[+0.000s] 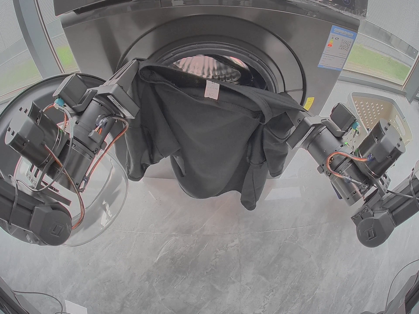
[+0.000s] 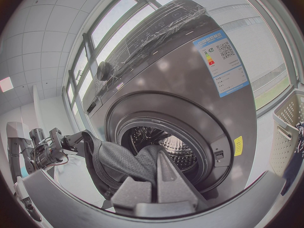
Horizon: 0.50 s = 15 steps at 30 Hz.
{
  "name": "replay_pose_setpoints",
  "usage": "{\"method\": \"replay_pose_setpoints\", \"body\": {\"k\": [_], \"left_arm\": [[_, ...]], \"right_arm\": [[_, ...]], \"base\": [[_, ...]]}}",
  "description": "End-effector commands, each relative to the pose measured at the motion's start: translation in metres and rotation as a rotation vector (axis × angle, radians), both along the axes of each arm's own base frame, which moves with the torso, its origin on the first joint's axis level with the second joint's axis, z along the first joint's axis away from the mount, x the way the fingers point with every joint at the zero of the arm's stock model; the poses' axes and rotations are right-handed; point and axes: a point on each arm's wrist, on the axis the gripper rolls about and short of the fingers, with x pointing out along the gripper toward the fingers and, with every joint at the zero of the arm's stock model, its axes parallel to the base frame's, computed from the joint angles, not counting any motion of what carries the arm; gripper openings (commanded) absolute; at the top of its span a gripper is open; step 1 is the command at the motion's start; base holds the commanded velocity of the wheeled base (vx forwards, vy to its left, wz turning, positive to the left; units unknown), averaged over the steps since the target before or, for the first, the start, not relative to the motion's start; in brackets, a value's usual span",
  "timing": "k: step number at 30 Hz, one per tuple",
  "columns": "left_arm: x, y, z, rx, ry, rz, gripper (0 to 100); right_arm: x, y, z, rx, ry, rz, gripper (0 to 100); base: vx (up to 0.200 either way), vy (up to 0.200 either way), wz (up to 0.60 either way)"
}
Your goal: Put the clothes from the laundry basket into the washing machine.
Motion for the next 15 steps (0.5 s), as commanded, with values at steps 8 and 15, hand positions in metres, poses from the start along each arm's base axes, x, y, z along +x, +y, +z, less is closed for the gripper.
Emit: {"method": "replay_pose_setpoints", "body": {"k": [8, 15], "left_arm": [[0.0013, 0.0014, -0.0004, 0.001, 0.002, 0.006, 0], [-0.0001, 0.0005, -0.0044, 0.009, 0.015, -0.003, 0]], "right_arm": [[0.0007, 0.0005, 0.0044, 0.010, -0.015, -0.001, 0], [0.0003, 0.0020, 0.0043, 0.011, -0.014, 0.002, 0]], "base": [[0.000, 0.000, 0.00], [0.000, 0.000, 0.00]]}}
